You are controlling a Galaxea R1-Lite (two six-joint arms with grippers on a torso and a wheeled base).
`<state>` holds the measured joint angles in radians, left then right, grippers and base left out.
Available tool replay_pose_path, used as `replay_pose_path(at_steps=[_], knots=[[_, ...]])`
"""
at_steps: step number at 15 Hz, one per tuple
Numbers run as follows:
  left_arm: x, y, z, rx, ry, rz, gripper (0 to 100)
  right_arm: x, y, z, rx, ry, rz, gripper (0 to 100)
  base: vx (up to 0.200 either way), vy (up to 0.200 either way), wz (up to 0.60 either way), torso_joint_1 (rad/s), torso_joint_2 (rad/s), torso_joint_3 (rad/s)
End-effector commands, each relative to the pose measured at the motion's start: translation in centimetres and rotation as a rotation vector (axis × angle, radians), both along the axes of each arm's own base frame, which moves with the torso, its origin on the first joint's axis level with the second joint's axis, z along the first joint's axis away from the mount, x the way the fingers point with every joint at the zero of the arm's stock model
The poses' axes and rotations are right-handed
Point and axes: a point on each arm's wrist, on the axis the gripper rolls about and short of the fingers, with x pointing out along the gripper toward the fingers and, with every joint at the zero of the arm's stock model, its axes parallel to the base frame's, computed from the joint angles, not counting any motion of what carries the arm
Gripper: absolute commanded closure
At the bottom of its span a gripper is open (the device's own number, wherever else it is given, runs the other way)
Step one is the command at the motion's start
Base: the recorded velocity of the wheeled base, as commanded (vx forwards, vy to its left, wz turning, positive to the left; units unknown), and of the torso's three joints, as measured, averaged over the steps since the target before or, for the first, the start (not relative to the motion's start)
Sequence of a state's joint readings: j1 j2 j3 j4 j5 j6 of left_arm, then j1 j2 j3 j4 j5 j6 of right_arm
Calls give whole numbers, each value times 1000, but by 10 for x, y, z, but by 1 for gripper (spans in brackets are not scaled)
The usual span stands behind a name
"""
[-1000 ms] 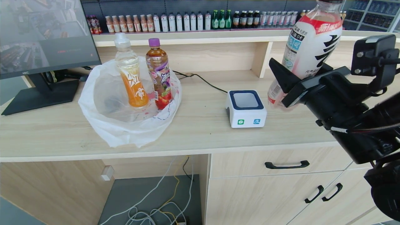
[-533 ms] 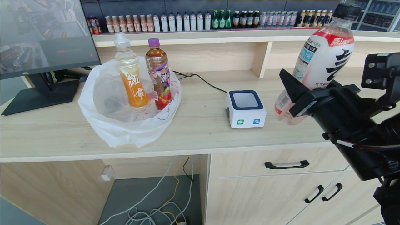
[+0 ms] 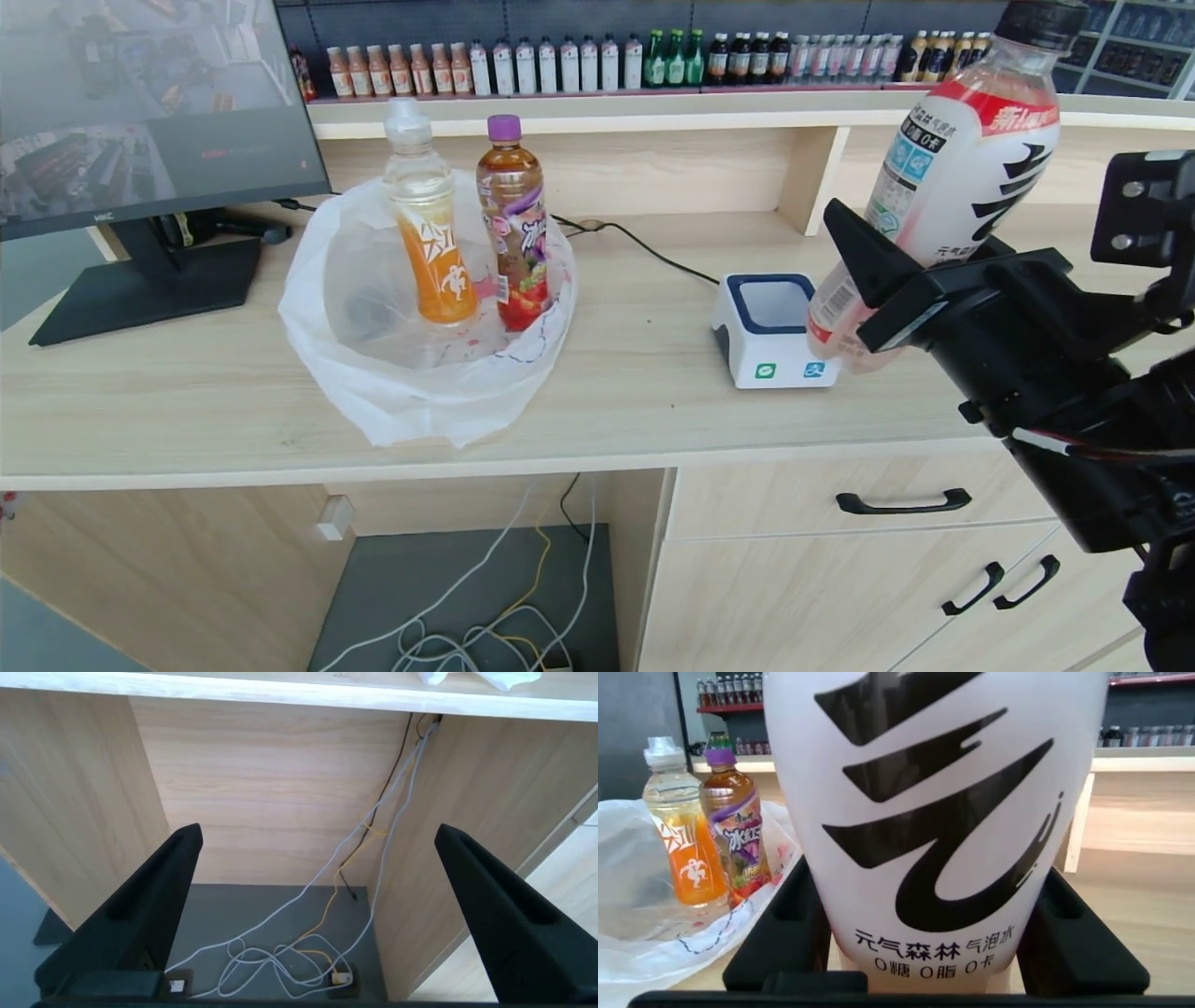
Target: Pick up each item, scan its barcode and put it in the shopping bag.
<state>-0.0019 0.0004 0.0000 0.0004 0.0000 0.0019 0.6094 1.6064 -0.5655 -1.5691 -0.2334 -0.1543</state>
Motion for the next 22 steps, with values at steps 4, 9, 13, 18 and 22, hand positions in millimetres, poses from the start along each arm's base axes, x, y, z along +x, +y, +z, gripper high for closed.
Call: replay_pose_path(at_steps=[4, 9, 13, 18, 22], knots=[[0, 0, 0, 0, -1, 0, 0, -10, -7, 7, 15, -24, -3, 100, 0, 200, 0, 1, -1, 0], [0, 0, 0, -3, -1, 0, 0, -21, -15, 8, 17, -29, -3, 100, 0, 200, 0, 2, 0, 1], [0, 0, 0, -3, -1, 0, 0, -17, -12, 6, 11, -22, -2, 100, 0, 200, 0, 5, 5, 10], [0, 0, 0, 1, -1, 0, 0, -17, -11, 7, 8, -30, 10, 100, 0, 40, 0, 0, 0, 0], [0, 0, 0, 1, -1, 0, 0, -11, -6, 9, 13, -36, 14, 100, 0, 0, 0, 0, 0, 0]])
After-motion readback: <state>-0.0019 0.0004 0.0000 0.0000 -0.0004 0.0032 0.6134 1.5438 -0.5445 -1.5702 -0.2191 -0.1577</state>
